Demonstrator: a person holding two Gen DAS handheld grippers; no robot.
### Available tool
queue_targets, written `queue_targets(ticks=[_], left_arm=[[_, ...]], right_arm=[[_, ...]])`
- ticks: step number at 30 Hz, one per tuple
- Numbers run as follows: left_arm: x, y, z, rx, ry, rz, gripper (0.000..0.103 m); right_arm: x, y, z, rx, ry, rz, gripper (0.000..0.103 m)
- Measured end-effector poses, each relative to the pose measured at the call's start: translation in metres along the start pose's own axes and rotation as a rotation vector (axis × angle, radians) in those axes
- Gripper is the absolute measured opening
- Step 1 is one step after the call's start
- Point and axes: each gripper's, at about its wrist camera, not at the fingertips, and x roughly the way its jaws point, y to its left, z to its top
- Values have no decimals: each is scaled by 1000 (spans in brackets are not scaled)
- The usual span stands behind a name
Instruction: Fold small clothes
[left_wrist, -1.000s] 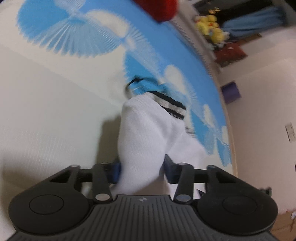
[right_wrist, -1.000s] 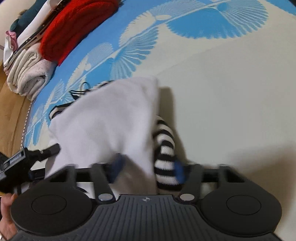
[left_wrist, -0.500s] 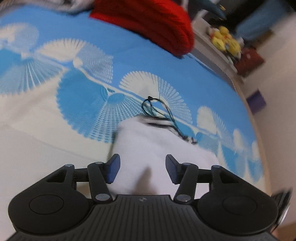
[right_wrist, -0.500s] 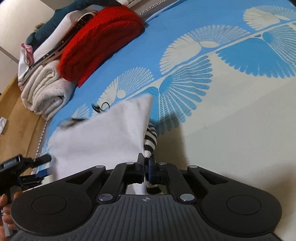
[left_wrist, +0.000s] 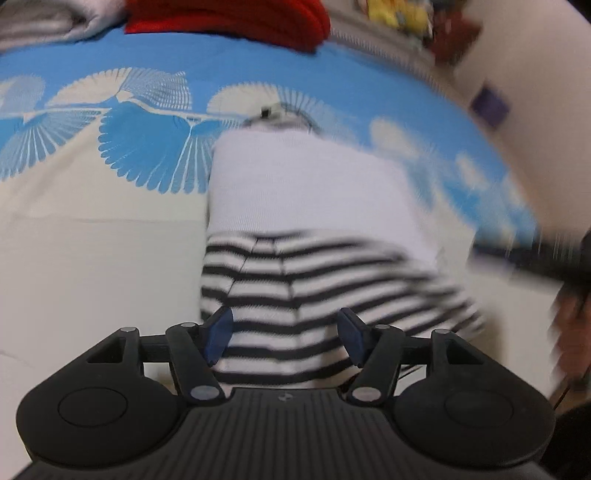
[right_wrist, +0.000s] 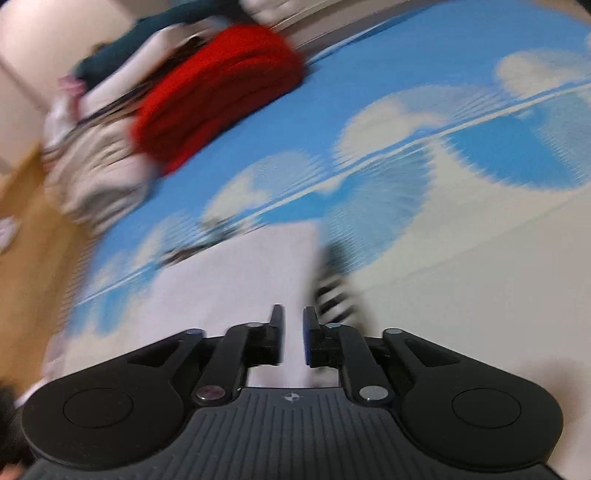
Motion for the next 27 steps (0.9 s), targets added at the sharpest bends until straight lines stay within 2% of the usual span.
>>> queue_targets(ticks=[1,2,5,6,7,8,10,12,13,16,17,21,24,25,26,27], left_arm=[[-4,4,3,-27,-9,-9,67],[-6,6,4,-42,-15,-9,67],[-2,5,9,-41,-8,11,68],[-1,5,10,-39,-2,22,69],[0,5,10,-40,5,30,69],[-3,4,7,-38,8,34,69],[-1,3,6,-19,13,42,72],[10,2,1,18,44,94,79],[21,4,-4,23,75,122,82],[35,14,-8,-44,137,78,84],[31,13,-6,-36,136,74,84],[10,5,-5,77,80,97,83],[30,15,-17,72,158,123,88],[29,18,-18,58,157,121,88],[23,15,-18,60,148,124,87],[14,11,-17,77,135,135,87]], right_arm=[[4,4,-7,-29,61,23,49],[8,8,-13,-64,100,14,50],[25,15,-36,-180,205,-89,48],[28,15,-43,-196,236,-100,30],[27,15,-46,-198,246,-89,5],[21,17,-46,-200,234,-77,5],[-5,21,-36,-190,158,-12,5],[-23,14,-30,-141,143,48,5],[-20,9,-32,-147,179,17,5],[20,3,-57,-261,375,-168,4],[29,4,-64,-303,405,-207,4],[37,16,-70,-375,391,-250,4],[42,22,-76,-413,402,-284,4],[42,24,-77,-429,400,-302,5],[39,27,-77,-453,391,-326,7],[35,33,-78,-490,368,-358,16]])
